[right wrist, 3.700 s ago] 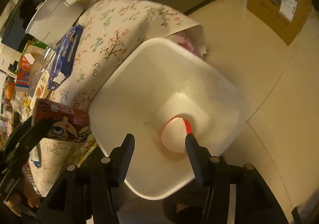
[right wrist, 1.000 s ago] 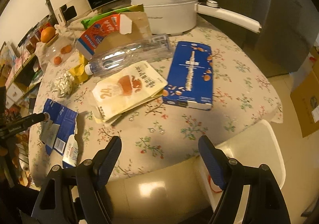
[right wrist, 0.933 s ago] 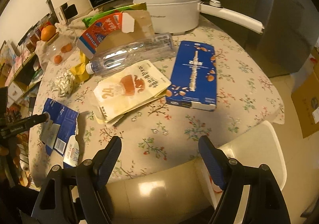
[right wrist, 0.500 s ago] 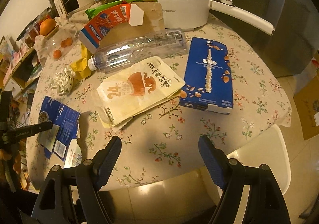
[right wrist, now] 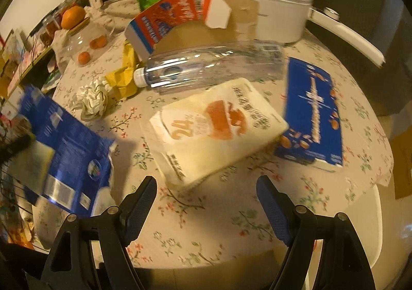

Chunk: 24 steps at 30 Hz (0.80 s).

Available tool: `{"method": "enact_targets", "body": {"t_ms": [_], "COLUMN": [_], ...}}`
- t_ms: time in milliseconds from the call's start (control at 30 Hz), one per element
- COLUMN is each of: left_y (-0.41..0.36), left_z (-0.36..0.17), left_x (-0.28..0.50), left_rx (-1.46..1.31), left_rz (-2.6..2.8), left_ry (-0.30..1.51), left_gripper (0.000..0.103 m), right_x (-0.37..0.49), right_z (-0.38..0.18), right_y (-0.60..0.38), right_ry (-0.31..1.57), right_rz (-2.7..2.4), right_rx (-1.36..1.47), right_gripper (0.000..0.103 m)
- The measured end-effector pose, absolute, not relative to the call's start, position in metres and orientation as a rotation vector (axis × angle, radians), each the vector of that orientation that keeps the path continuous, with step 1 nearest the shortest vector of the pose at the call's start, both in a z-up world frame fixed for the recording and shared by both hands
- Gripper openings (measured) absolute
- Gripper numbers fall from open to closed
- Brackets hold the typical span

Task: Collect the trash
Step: 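Move both tools back over the table toward the blue torn carton, then grasp the blue torn carton with the left gripper while the right gripper grasps a snack wrapper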

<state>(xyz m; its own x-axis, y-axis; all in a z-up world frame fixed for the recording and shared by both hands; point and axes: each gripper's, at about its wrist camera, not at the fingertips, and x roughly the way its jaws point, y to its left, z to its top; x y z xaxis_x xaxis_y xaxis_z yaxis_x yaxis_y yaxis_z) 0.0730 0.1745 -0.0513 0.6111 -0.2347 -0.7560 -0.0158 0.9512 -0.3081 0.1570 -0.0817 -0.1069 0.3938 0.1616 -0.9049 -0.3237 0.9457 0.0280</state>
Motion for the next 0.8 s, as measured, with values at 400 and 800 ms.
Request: {"method": "enact_targets", "body": {"t_ms": [400, 800], "left_y": [0.195, 0.188], "left_z": [-0.037, -0.040], "left_x": [0.077, 0.079], "left_rx": [-0.367, -0.353], "left_rz": [-0.070, -0.068], "left_ry": [0.834, 0.848], "left_gripper": [0.001, 0.001], "right_x": [0.184, 0.195], "right_z": [-0.137, -0.125], "right_y": [-0.043, -0.047], "right_ry": [1.128, 1.144], "right_rz": [0.301, 0.397], "right_rx": [-0.274, -0.159], "right_gripper": [0.081, 0.011]}}
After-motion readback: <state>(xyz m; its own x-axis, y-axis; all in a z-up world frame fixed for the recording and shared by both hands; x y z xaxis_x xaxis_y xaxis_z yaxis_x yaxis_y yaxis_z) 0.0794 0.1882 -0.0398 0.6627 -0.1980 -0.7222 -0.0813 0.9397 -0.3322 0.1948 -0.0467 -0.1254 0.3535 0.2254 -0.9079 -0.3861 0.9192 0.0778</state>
